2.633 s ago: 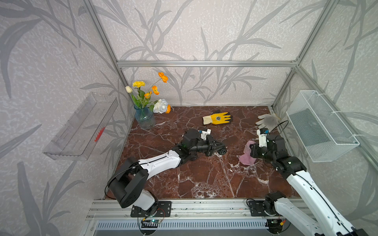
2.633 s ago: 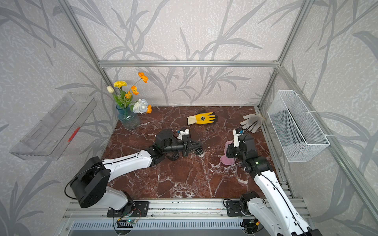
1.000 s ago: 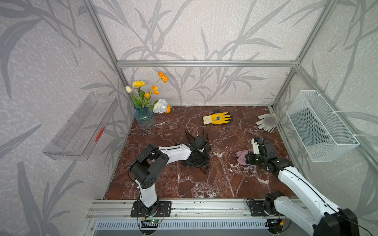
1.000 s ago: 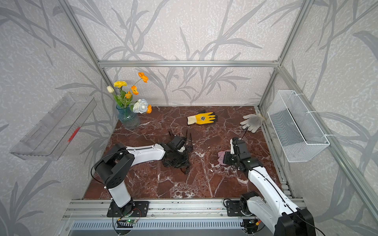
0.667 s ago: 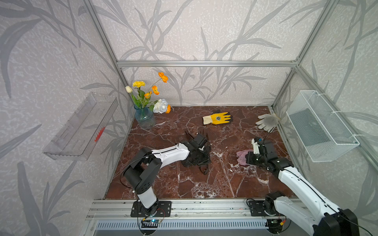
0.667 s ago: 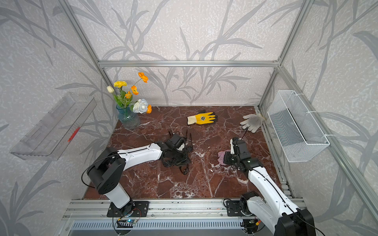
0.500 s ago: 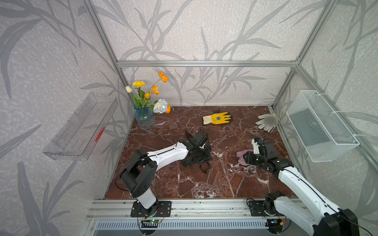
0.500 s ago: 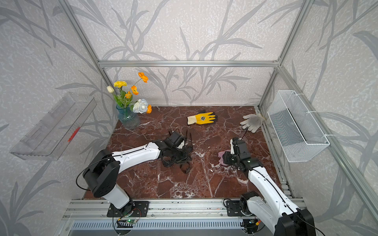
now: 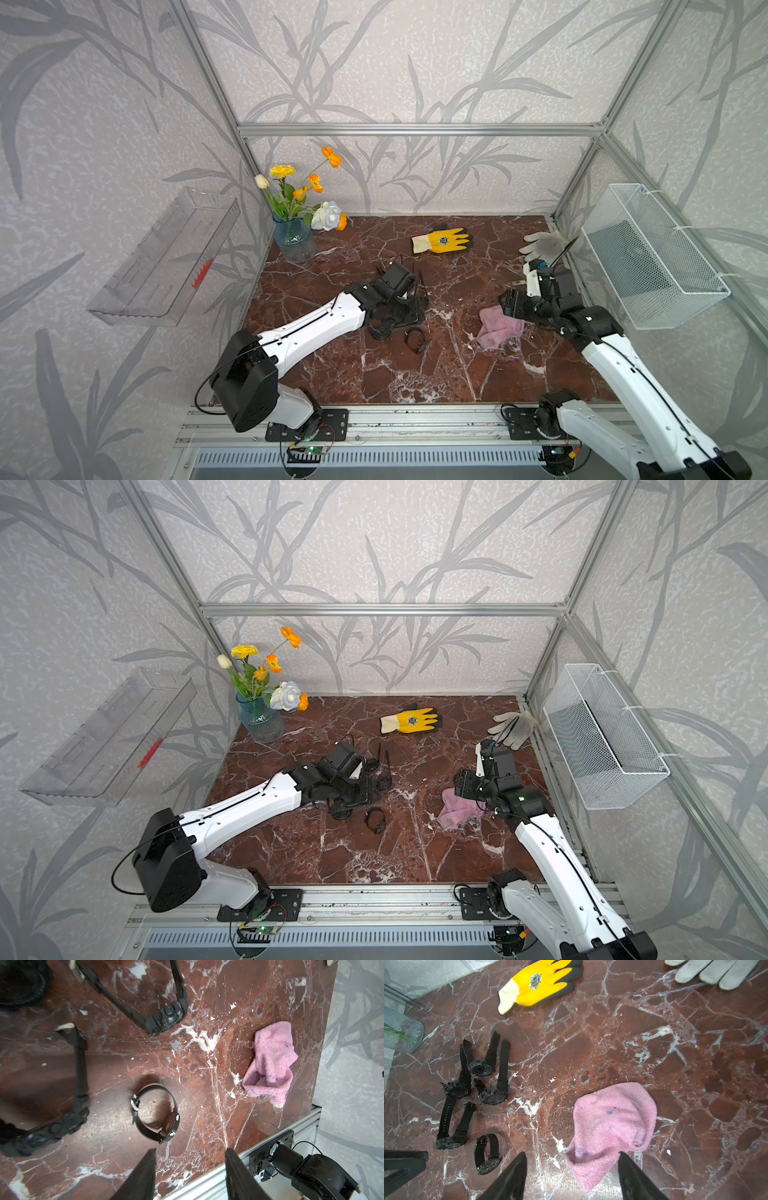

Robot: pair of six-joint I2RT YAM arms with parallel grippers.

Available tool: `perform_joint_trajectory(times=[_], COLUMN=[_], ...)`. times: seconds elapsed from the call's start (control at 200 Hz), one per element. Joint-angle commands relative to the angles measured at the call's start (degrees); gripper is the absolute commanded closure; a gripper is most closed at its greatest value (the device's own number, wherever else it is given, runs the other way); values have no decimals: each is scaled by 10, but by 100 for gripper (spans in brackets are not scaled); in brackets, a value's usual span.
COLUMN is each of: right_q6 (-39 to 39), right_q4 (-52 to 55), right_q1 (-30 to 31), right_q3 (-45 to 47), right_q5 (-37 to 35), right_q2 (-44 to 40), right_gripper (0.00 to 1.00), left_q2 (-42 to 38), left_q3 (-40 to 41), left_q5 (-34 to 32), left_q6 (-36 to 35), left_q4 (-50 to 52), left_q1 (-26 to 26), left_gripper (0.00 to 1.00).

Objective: Wipe the watch dial
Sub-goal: Place the cleaning item at the center of the board, then adjust the watch at the center of the board.

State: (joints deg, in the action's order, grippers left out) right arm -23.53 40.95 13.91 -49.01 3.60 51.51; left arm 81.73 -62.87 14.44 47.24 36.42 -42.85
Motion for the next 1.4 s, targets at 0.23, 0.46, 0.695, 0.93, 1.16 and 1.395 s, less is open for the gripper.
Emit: perform_joint_trajectory(times=[0.23, 0.46, 0.695, 0.93, 1.16, 1.395], right_q6=[18, 11, 9, 8, 8, 8], right_q4=[16, 13, 13, 11, 7, 3], right_q1=[0, 0, 0, 0, 0, 0], right_q3=[18, 35, 46, 52, 52, 53], right_q5=[70, 76, 79, 79, 77, 78], right_q2=[4, -14, -22, -26, -23, -19], right_gripper=[32, 33, 34, 37, 41, 44], left_q2=[4, 108, 189, 237, 252, 292], left_q3=[28, -7, -59, -76, -81, -121], left_q5=[-60, -47, -71, -68, -78, -78], left_q6=[-75, -128, -154, -154, -120, -111], left_q4=[79, 88, 96, 90, 60, 48], left_q1=[71, 74, 74, 73, 74, 74], left_gripper=[43, 43, 46, 65, 82, 87])
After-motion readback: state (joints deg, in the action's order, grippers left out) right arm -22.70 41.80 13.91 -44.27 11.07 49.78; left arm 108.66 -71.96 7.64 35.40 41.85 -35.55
